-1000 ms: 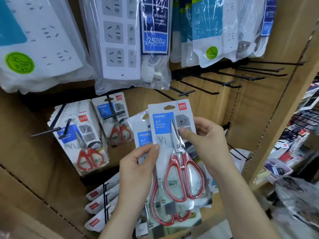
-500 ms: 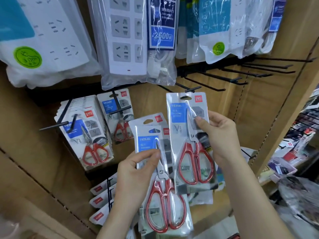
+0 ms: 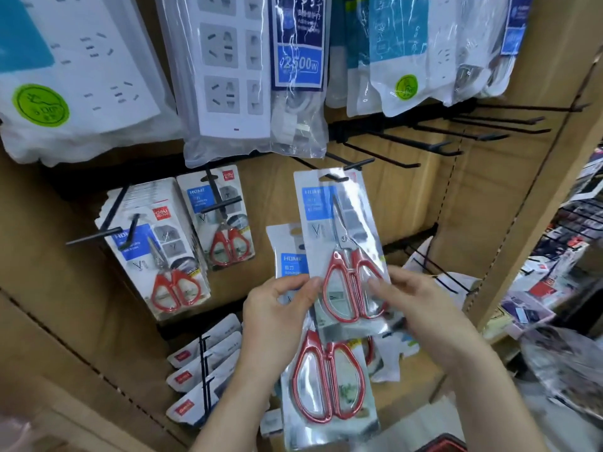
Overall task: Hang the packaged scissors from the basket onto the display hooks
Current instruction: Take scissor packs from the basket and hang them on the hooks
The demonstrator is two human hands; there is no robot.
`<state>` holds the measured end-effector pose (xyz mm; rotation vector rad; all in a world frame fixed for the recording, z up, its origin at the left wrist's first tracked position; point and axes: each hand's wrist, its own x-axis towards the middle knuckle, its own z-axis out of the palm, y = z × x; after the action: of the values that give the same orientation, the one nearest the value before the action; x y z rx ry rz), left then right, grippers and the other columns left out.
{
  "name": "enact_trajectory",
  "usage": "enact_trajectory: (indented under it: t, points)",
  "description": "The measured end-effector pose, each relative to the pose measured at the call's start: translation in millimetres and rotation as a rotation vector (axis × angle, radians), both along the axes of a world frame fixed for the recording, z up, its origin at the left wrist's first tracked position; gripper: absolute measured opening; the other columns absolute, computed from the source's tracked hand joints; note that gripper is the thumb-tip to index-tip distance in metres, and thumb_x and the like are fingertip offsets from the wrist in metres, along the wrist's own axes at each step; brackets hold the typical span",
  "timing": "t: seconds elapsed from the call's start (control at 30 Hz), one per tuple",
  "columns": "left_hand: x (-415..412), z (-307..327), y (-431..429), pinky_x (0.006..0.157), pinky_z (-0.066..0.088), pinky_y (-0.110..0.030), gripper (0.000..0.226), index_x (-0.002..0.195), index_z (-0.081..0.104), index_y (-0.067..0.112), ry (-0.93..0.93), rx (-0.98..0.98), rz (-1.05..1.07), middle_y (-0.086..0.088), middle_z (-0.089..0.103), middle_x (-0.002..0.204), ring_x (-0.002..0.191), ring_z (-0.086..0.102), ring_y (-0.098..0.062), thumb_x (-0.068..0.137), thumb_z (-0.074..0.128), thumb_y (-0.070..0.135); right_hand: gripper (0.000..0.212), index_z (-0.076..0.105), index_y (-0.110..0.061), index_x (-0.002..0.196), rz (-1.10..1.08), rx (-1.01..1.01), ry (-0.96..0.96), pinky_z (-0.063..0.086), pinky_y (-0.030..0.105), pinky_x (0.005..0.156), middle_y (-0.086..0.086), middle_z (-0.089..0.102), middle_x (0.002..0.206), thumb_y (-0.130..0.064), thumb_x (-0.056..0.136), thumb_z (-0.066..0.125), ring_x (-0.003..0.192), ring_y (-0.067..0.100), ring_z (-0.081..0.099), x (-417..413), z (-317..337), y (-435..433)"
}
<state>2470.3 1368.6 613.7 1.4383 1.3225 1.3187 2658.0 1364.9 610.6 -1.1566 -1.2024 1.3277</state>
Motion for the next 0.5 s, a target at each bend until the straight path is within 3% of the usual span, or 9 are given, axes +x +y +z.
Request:
enact_trajectory:
  t: [0.2,0.33,0.5]
  points:
    - [-7,-11,-4,0.071,0.046,-0.003,0.013,0.081,0.075,0.034,-0.015,-0.050,-0.013,0.020,0.075,0.082,0.083,0.067,0.009,0.085,0.072,0.022,0.014,0.073,-0.012,0.096,-0.051,-0.001,0.010,0.040,0.023,0.043,-0.001,0.072,0.072,-0.021,0.090,0.063,0.052,0.006,0.057,-4,-21,-5]
    - [-13,-10,-7,0.073,0.047,-0.006,0.013,0.081,0.076,0.032,-0.031,-0.066,-0.014,0.010,0.076,0.088,0.086,0.068,0.004,0.085,0.071,0.022,0.022,0.069,-0.006,0.101,-0.049,0.032,0.079,0.045,0.023,0.044,0.002,0.073,0.075,-0.021,0.086,0.063,0.057,0.009,0.062,-11,-22,-3]
    - [-14,-7,-12,0.071,0.045,-0.002,0.019,0.079,0.073,0.033,0.002,-0.057,-0.030,0.011,0.073,0.090,0.083,0.064,0.011,0.087,0.071,0.016,0.031,0.068,-0.004,0.111,-0.058,-0.006,0.227,0.052,0.024,0.048,0.014,0.074,0.087,-0.021,0.085,0.063,0.062,0.016,0.067,-16,-30,-5]
